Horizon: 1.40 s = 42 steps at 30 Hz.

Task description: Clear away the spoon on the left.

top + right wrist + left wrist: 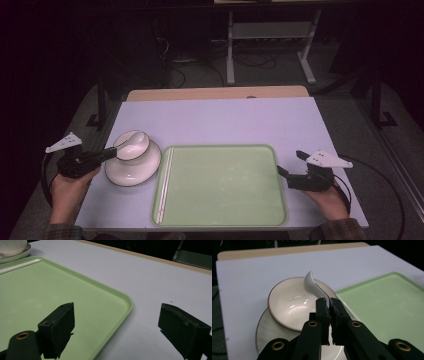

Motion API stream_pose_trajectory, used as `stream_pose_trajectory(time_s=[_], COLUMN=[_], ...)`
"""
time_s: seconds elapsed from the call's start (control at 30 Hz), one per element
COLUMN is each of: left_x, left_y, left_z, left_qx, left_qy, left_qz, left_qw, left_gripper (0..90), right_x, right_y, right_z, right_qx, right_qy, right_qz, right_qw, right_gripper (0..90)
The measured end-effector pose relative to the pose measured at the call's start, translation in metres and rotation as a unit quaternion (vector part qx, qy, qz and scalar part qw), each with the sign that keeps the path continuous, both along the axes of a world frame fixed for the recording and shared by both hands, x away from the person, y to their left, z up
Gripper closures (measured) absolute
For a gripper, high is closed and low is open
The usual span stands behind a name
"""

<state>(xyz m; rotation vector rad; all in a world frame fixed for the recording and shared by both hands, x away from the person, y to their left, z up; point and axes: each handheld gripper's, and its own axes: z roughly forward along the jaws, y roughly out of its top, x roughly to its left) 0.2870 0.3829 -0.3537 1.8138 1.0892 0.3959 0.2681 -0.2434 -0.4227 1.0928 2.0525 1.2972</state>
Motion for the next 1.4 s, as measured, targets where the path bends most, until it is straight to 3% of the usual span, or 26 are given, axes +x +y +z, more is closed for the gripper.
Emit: stream_pose_trajectory(time_s=[0.27, 0.53, 1.0, 1.4], left_x=[0.003, 0.011, 0.03, 0.056], left_y=[-0.024, -0.053, -0.1, -0.143], left_z=[0.011, 0.01, 0.002, -0.018], left_qx=[-0.01, -0.017, -0.008, -0.005], left_qy=[-0.027, -0.028, -0.017, 0.011], left_qz=[-0.046, -0.091, -0.143, -0.174], left_qw=[0.9985, 0.9954, 0.9895, 0.9846], left_gripper=[86.2, 86.2, 86.1, 86.1], right_x=[0.0, 0.0, 0.0, 0.0], right_y=[0.0, 0.001, 0.0, 0.0], right_z=[0.0, 0.0, 0.0, 0.0], right_qx=[-0.001, -0.002, -0.001, 0.0], right_qy=[0.0, 0.001, 0.0, -0.001], right_qz=[0.001, 0.001, 0.001, 0.002], right_qw=[1.0, 1.0, 1.0, 1.0], right_gripper=[13.0, 13.0, 13.0, 13.0])
